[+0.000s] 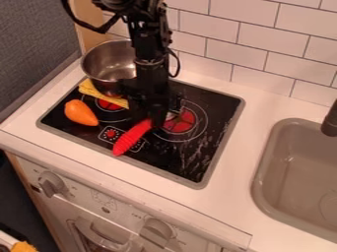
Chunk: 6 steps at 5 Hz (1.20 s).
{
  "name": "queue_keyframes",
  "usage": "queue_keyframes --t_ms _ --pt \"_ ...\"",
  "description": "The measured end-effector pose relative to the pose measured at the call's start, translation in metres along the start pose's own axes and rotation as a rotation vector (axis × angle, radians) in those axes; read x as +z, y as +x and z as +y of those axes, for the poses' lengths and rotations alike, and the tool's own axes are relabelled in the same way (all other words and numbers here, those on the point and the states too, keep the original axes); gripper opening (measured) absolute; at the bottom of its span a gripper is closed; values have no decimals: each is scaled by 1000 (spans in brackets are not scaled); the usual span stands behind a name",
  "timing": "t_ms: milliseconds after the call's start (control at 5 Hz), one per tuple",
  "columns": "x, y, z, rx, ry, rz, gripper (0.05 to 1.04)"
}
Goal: Move the red spoon to the upper right of the stove
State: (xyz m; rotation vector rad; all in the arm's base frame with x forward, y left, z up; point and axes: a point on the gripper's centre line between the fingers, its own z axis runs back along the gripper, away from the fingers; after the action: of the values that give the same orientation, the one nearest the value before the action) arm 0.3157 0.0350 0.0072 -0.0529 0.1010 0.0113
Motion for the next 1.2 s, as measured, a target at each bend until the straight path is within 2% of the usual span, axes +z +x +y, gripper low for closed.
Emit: queue_keyframes --t_ms 200,400,600,800,1000,1200 --pt "1 -5 -5 -21 21 55 315" --pt "2 -11 -14 -46 37 96 315" --pt "37 5 -40 -28 18 -2 315" --pt "58 34 -66 9 20 -82 315" --pt "50 63 -83 67 29 -94 315" --pt "36 78 -85 126 48 -72 315"
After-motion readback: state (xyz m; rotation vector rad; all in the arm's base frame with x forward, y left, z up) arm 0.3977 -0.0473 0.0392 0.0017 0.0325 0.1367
